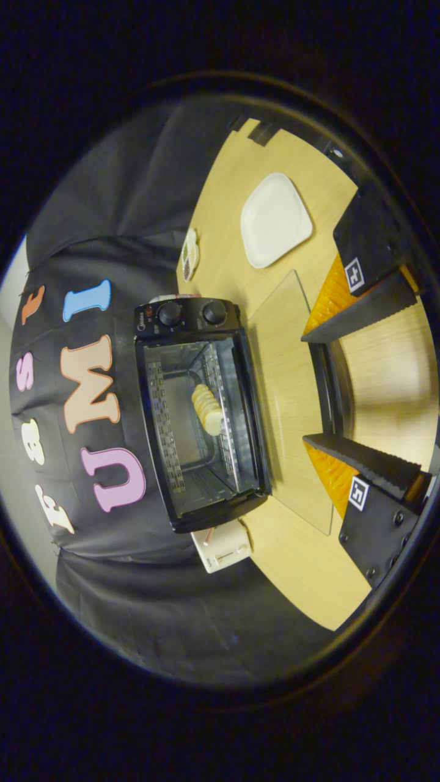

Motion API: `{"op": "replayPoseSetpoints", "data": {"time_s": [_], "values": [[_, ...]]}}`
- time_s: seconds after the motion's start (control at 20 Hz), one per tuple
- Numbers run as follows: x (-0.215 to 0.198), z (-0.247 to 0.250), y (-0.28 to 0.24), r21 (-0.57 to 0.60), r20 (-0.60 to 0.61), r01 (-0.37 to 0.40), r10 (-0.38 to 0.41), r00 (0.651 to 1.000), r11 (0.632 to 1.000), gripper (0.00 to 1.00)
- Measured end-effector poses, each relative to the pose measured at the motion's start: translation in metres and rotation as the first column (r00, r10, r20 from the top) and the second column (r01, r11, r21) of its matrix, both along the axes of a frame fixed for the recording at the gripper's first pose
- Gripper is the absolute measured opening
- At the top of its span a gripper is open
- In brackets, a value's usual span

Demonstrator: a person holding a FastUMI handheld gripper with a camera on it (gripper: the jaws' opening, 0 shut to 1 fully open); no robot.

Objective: Open the toaster oven, put the food inside, and close the toaster oven door.

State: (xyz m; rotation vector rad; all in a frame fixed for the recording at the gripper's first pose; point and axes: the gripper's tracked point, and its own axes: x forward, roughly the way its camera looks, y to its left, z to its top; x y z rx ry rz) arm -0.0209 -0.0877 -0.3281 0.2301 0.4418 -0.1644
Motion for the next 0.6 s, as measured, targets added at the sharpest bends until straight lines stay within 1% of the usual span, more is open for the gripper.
{"op": "replayPoseSetpoints", "data": {"time_s": [0.15,0.2,0.45,0.6], "values": [[0.001,0.000,0.003,0.013,0.008,-0.005,0.005,1.000,1.000,0.94],[-0.001,-0.001,0.007,0.028,-0.002,-0.014,0.014,1.000,0.999,0.94],[-0.026,-0.018,0.010,0.053,-0.079,0.008,-0.004,0.997,0.999,0.95],[-0.025,-0.033,0.017,0.086,-0.109,-0.010,0.019,0.994,0.996,0.95]]}}
